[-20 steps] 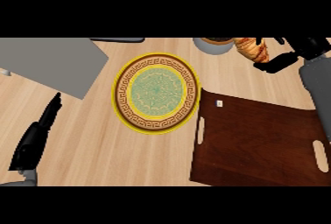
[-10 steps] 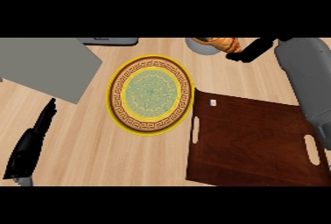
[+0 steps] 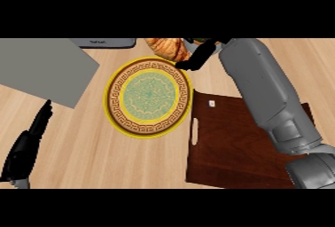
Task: Pick the croissant from the tray and place it in the plate
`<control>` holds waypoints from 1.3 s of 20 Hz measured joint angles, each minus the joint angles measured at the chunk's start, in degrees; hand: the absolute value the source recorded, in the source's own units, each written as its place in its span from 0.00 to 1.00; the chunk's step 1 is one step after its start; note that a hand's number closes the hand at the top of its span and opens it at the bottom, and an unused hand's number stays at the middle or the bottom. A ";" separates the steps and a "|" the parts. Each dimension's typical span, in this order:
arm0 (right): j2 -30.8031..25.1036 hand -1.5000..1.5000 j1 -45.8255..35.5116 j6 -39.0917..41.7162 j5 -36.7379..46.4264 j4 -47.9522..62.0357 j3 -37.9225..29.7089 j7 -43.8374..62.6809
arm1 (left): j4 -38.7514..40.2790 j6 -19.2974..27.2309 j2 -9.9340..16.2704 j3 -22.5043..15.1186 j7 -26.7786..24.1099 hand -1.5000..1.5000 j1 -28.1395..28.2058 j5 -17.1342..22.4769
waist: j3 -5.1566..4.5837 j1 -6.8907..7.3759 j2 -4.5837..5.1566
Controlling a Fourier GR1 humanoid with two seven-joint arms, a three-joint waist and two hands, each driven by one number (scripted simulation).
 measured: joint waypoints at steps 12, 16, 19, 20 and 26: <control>7.44 1.00 -2.21 -4.08 -2.46 7.06 12.64 8.55 | 0.09 -0.88 -0.83 -1.31 0.41 0.50 -1.50 -0.90 | -0.02 1.99 0.41; 7.81 1.00 -0.28 -3.88 -7.76 8.89 17.06 9.82 | -0.14 -1.27 -0.92 -1.80 0.64 0.50 -2.02 -1.15 | -0.03 3.02 0.59; 7.94 0.00 0.39 -5.05 -12.53 9.86 18.96 13.94 | 0.36 -1.52 -0.74 -1.58 0.45 0.50 -2.59 -1.04 | -0.03 3.59 0.71; 7.95 0.00 1.12 -6.03 -13.61 10.06 20.28 15.03 | 0.38 -1.74 -0.74 -1.74 0.13 0.50 -2.35 -1.07 | -0.03 3.83 0.73; 8.02 0.00 2.29 -9.52 -21.94 9.01 25.23 17.68 | 0.20 -1.84 -0.72 -1.74 -0.74 0.50 -1.84 -1.38 | -0.01 4.24 0.90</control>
